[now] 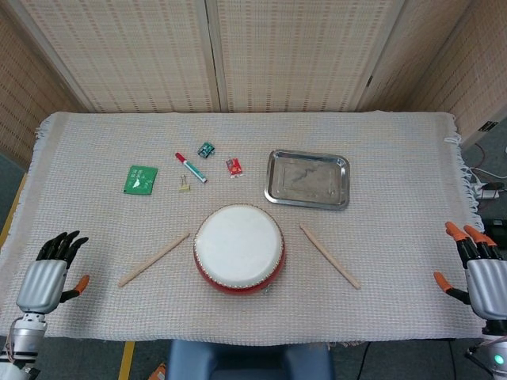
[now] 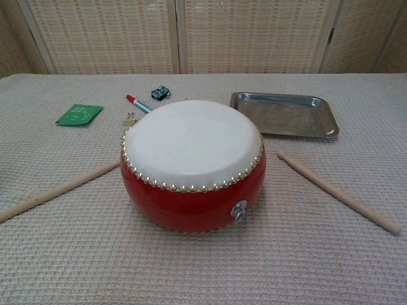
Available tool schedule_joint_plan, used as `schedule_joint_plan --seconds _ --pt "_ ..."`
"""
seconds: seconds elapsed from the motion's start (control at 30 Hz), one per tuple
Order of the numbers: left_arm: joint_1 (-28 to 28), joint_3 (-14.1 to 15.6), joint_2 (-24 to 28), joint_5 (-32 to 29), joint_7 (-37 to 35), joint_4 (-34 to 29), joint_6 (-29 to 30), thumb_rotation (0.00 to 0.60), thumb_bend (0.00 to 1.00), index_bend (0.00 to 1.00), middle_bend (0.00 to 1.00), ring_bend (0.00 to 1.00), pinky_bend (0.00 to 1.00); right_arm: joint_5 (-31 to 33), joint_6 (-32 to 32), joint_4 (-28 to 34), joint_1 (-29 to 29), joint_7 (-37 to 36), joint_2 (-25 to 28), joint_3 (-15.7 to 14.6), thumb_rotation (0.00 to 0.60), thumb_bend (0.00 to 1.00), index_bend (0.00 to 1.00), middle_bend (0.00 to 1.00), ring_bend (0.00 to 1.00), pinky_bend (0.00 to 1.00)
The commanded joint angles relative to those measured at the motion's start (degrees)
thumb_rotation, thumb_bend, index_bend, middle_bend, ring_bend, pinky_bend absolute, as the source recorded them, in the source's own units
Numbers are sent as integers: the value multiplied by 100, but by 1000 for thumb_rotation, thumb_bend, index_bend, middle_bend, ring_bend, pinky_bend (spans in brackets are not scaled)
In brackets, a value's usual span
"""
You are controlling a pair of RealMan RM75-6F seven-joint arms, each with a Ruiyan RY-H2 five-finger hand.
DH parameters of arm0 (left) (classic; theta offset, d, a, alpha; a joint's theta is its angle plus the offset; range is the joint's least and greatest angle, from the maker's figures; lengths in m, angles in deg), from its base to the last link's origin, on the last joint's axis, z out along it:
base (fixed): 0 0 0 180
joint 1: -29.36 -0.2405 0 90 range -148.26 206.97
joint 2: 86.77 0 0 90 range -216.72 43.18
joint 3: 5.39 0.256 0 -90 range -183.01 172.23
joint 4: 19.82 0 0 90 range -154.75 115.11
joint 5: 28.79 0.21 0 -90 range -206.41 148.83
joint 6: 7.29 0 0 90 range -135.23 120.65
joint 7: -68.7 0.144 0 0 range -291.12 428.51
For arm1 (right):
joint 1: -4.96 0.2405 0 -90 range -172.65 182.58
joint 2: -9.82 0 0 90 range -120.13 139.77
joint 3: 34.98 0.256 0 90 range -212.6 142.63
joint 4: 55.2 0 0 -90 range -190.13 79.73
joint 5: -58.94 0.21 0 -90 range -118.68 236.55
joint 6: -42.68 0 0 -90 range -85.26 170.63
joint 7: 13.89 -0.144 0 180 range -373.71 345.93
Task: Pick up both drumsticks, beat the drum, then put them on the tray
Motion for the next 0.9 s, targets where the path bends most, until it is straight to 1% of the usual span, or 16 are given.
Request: schedule_joint_plan --seconds 0.03,0.13,0.2,0.27,0.4,0.67,0.9 --pt "188 27 -148 34 -6 13 -263 600 322 206 91 59 127 -15 4 -11 -5 -29 14 -7 600 153 90 198 66 176" --pt "351 28 -293 -72 40 12 -566 600 331 247 96 62 129 -23 -10 -4 2 -59 38 -8 600 153 90 198 67 176" --pt "473 38 -336 -271 190 -45 -874 600 335 269 96 62 128 -36 6 1 6 -70 51 5 600 153 90 198 66 176" --pt "578 29 -389 -454 371 -84 -1101 600 337 254 95 62 128 -52 19 16 8 -71 71 10 600 153 90 198 66 176" --pt "753 11 -645 -785 580 44 -1439 600 337 241 94 62 128 -57 29 35 4 -86 103 15 600 153 90 198 66 176" --pt "919 -76 -1136 -1417 931 439 -1661 600 337 226 90 62 129 -32 13 0 -6 -153 92 9 600 153 90 198 66 176" --pt "995 -82 -1276 -1742 956 571 -1810 600 337 240 89 62 130 -33 13 26 1 -152 109 21 600 153 90 198 66 176"
